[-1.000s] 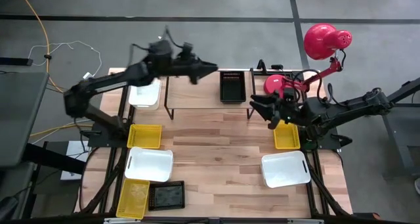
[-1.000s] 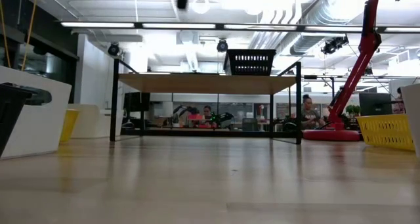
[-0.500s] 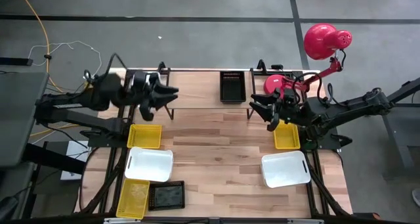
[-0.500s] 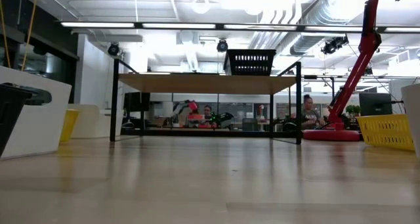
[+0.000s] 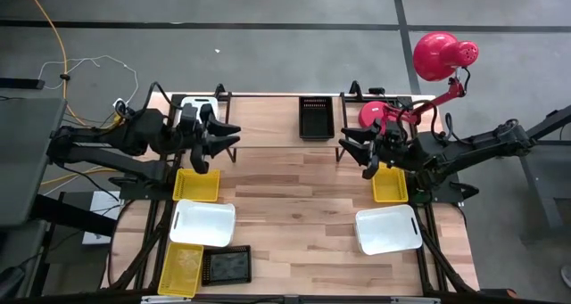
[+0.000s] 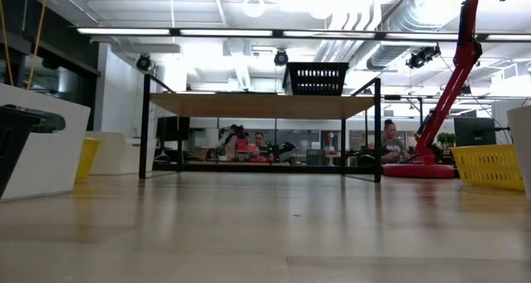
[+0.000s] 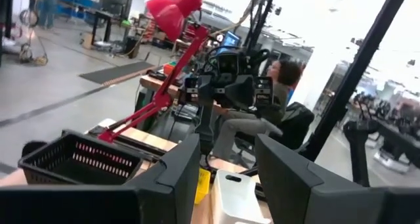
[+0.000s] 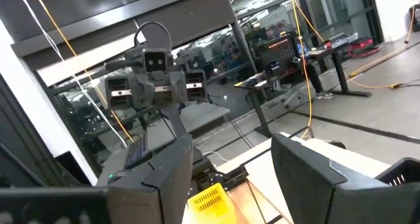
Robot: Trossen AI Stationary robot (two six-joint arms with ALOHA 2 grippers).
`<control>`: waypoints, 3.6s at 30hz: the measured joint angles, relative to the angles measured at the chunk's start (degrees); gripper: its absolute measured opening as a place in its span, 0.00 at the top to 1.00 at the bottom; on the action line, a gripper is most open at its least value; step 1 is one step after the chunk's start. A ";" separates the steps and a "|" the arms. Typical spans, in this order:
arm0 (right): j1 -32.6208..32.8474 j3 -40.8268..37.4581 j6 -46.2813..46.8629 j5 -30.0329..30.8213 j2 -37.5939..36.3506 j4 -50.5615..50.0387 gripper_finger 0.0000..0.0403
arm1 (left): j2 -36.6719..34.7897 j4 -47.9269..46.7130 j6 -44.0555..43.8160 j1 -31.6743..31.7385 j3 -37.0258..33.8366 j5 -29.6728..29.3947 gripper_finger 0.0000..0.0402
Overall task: Stack baskets on shelf by color
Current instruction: Stack the black bin into the black bin on the shelf
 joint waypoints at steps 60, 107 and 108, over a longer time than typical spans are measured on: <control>0.00 0.00 -2.71 -12.19 0.01 -3.06 0.52 | 27.66 -17.99 -4.23 -27.29 12.35 0.27 0.49; 0.02 -0.02 -2.56 -12.17 -0.01 -9.01 0.52 | 52.87 -32.71 -15.77 -33.51 12.28 3.64 0.54; 0.00 0.00 -2.56 -12.17 -0.01 -9.01 0.52 | 52.87 -32.66 -15.73 -33.51 12.28 3.78 0.55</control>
